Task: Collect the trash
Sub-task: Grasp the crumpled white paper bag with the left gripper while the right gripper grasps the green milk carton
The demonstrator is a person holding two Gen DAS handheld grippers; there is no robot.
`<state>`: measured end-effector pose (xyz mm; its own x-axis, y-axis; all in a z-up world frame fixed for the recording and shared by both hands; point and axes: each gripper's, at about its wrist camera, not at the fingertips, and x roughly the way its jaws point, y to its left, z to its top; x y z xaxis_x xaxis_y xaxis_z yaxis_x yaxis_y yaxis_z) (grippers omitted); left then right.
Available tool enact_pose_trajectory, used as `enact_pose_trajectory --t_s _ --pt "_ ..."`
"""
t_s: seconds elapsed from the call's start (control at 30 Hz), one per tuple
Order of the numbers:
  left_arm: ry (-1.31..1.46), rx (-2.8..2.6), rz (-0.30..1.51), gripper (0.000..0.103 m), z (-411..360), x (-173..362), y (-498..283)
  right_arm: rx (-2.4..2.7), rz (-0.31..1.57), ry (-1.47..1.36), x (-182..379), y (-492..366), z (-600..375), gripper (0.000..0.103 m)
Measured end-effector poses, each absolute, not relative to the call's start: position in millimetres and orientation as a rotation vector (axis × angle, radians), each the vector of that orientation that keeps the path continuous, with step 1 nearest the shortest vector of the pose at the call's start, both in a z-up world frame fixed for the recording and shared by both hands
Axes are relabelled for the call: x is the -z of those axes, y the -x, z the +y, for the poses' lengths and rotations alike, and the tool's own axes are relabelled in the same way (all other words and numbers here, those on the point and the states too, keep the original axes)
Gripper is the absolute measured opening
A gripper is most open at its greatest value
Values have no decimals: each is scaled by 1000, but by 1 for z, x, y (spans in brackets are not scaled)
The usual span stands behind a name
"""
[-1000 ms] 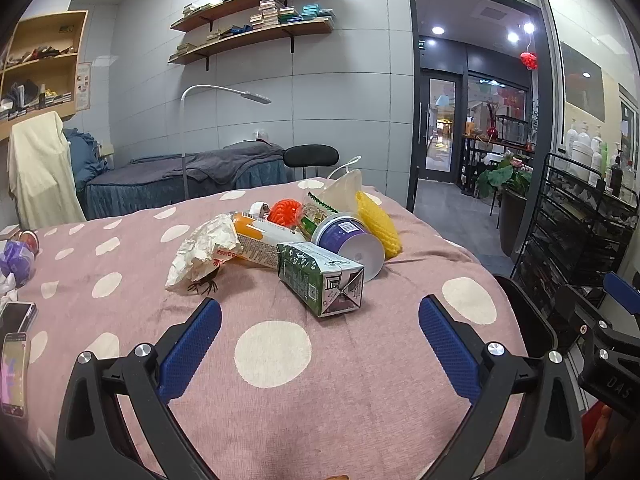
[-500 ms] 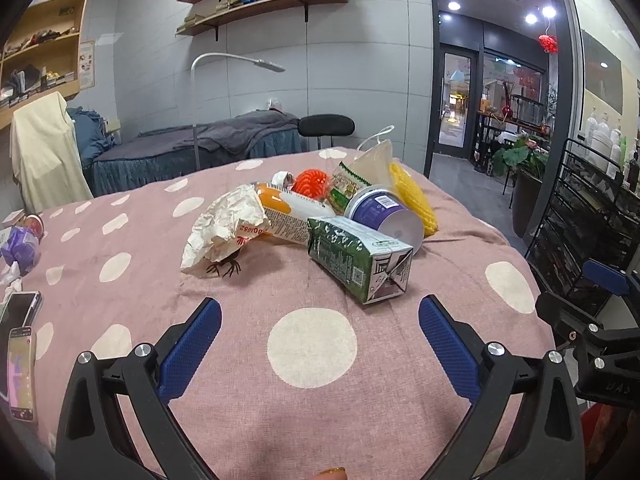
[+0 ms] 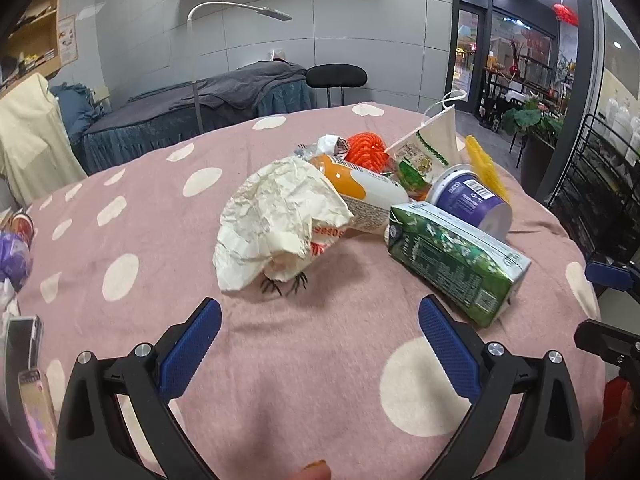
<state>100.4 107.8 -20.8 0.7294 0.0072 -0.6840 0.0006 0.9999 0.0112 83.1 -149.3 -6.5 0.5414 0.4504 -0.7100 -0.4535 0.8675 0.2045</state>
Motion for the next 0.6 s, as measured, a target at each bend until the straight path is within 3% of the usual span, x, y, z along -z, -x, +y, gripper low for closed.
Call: enact_pose_trajectory --t_s 0.33,0.6 --pt "-104 -42 847 96 117 33 -157 -550 845 -21 11 -95 -148 98" --pt "-52 -1 933 87 128 50 -175 -624 907 -59 14 -109 -140 98"
